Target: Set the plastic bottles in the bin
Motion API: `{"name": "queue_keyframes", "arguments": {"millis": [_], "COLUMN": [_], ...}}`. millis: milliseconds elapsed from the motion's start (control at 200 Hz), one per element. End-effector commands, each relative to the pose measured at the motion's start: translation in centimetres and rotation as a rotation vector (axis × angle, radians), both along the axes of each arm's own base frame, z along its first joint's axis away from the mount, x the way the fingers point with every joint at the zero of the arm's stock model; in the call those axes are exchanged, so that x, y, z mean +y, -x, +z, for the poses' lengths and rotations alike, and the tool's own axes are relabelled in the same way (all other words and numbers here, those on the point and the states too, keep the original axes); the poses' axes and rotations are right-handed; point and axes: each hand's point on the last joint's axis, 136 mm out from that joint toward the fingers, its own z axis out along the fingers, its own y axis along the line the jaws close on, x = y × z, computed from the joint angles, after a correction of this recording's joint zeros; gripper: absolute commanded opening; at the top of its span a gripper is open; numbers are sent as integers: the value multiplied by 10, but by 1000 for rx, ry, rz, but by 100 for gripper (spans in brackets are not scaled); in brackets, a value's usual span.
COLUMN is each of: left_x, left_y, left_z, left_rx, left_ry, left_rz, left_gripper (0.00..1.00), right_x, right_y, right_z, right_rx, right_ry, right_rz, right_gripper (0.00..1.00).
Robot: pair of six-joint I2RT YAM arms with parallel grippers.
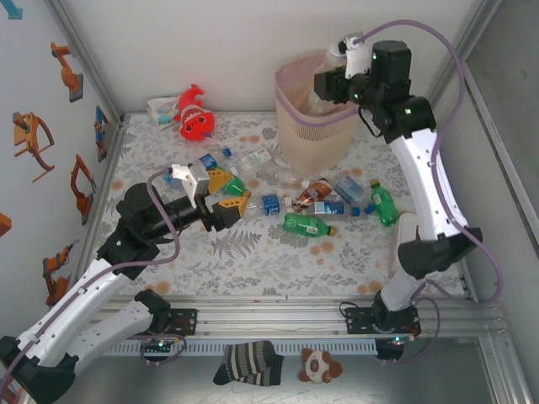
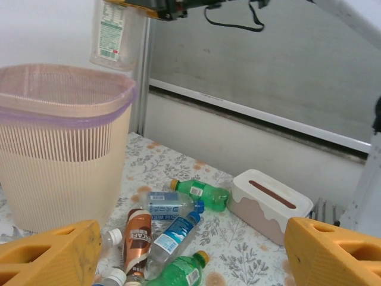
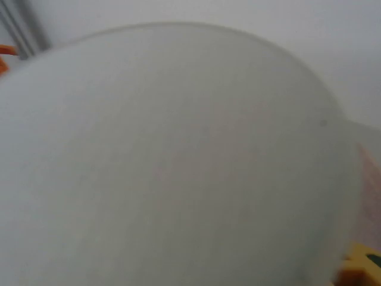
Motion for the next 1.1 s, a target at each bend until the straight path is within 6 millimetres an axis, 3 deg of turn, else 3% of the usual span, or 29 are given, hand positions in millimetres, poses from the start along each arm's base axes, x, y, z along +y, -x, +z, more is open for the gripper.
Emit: {"name": "queue_keyframes", "arguments": {"millis": [0, 215, 456, 871, 1092], "left_x": [3, 5, 10, 33, 45], "left_y": [6, 15, 19, 27, 29], "left_z": [3, 10, 8, 3, -1], "left_rx": [14, -3, 10, -5, -22], "left_ry": [14, 29, 28, -2, -19], "left_rz": [-14, -40, -32, 55, 104], "left_gripper": [80, 81, 81, 82, 83], "right_x": [-19, -40, -49, -59, -63], "right_y": [-28, -86, -123, -149, -147], "right_z": [-6, -44, -87, -189, -228], "right_rx": [-13, 4, 36, 208, 313], "right_ry": [104, 227, 319, 462, 497], "right_rz": [-108, -225, -290, -285, -272], "right_gripper": [45, 45, 45, 45, 49]}}
